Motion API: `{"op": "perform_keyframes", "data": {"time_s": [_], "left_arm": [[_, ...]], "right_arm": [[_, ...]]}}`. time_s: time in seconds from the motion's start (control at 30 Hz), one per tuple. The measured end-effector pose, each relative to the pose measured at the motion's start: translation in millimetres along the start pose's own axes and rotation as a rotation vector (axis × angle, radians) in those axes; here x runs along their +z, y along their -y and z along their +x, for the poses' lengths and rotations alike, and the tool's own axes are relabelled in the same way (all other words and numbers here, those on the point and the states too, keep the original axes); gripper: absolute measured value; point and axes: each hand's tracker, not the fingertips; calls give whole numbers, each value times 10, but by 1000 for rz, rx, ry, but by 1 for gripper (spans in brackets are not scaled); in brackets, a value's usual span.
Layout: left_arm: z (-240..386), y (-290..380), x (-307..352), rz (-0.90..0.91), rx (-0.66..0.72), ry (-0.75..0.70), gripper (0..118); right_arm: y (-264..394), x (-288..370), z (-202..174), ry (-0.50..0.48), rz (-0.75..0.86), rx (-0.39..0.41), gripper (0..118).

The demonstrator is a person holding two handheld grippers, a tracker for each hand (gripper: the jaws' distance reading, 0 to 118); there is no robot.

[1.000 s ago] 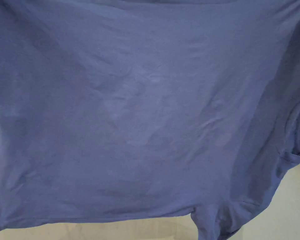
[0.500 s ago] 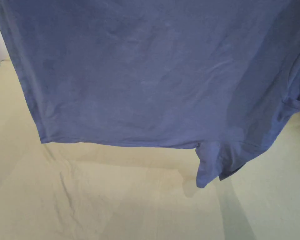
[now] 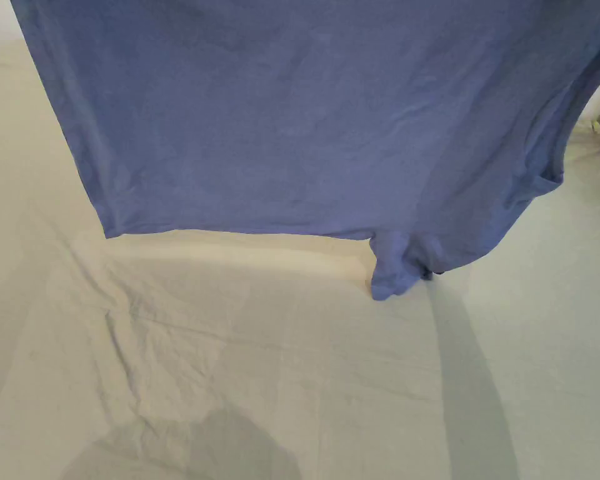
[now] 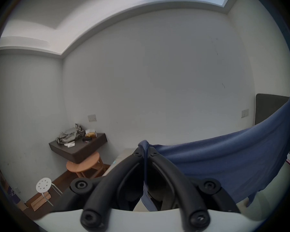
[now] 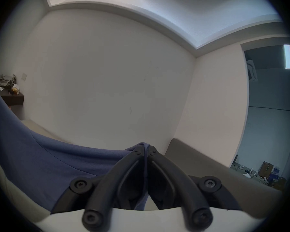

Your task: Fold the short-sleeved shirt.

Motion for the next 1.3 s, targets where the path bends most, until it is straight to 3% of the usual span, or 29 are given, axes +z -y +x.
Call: {"op": "perform_keyframes", "data": {"time_s": [0.33, 0.5, 0.7, 0.87, 1.0, 1.3], "left_arm": [[179, 1497, 38, -188, -5, 74, 0], [164, 2316, 584, -271, -37, 105, 0], [91, 3335, 1563, -473, -70, 137, 0], [17, 3919, 2326, -631, -115, 178, 0], [-64, 4203, 2794, -730, -105, 227, 0], [-250, 4517, 3193, -830, -153, 278, 0]], "right_arm": [[1545, 239, -411, -165, -235, -11, 1], [2355, 1025, -380, -290, -326, -107, 1], [3175, 2177, -269, -336, -497, -161, 1], [3537, 2988, -206, -369, -632, -149, 1], [3833, 3327, -9, -411, -809, -388, 1], [4105, 3824, 286, -382, -974, -297, 1]]}}
